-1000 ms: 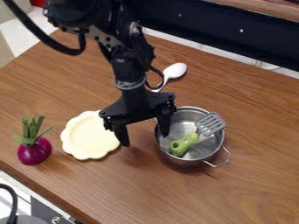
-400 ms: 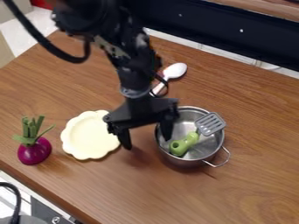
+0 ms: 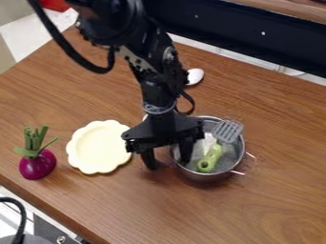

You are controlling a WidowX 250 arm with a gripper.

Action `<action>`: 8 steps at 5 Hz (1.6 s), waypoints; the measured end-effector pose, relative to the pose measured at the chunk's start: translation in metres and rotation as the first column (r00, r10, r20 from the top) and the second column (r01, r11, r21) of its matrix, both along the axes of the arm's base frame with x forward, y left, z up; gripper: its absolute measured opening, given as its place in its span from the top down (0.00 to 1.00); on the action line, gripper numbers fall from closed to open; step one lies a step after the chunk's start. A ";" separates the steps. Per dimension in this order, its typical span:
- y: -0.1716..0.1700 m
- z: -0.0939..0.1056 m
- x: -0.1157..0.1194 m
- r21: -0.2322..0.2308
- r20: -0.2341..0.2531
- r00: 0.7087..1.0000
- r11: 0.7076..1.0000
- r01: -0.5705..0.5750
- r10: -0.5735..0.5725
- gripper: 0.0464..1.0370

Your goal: Move the silver pot from the middle of the table to the upper side of it

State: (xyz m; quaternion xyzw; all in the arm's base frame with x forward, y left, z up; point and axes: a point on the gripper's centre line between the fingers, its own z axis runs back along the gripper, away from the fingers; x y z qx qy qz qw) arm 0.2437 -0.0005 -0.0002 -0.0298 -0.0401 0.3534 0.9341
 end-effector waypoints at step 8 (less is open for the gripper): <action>0.031 0.039 0.013 -0.101 0.028 0.997 0.992 0.078 -0.076 0.99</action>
